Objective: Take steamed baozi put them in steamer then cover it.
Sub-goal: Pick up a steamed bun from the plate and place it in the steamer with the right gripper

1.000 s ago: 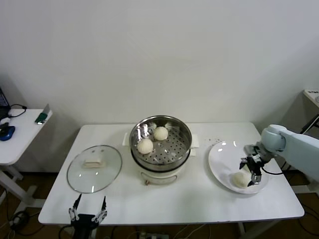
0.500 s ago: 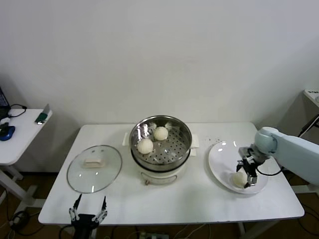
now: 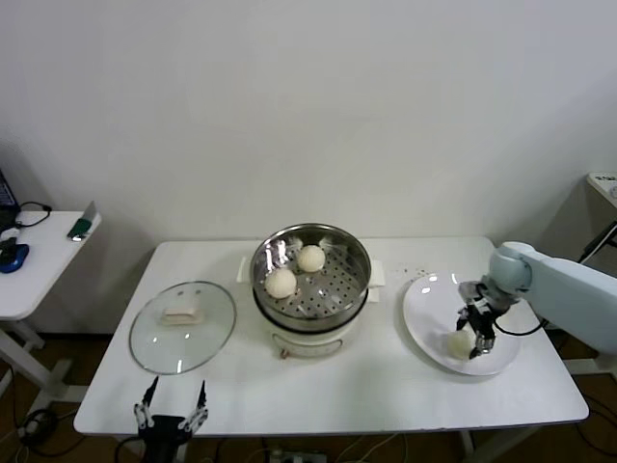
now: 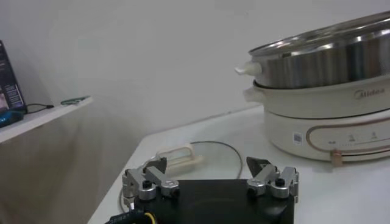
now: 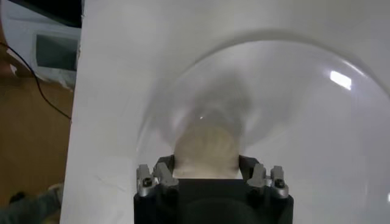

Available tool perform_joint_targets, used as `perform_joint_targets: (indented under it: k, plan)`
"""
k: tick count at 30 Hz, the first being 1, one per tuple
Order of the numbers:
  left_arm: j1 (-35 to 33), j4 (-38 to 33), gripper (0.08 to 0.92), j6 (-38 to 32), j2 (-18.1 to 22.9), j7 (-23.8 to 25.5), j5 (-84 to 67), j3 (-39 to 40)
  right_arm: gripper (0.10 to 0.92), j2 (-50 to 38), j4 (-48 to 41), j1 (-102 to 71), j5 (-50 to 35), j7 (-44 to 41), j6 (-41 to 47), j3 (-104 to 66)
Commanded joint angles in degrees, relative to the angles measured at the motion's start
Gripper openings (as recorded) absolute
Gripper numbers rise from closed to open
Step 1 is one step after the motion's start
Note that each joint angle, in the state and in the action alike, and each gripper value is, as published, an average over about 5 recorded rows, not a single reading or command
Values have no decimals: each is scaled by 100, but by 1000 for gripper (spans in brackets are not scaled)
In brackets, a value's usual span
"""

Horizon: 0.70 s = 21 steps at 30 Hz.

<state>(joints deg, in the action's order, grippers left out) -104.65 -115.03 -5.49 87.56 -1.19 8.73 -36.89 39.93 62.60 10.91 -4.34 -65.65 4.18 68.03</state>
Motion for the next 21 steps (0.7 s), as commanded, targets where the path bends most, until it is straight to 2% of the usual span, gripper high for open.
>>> perform_joint_targets:
  k: [1,8,16,21]
  plan:
    - [-12,-19,823,2,-12,2,5,6,683,313,-13,1276,147,-103,-1116,815]
    - [-36,-50,823,1,-6,1,11,16,685,976,196,2778,508,-296,-2674,1477]
    - [-35,-50,823,11,-20,3,14,34,685,1615,951,3764,469,-316,-3602,1726]
    - [-26,-63,823,21,-38,7,-5,39,687,2139,1112,3848,581,-345,-3901,1460]
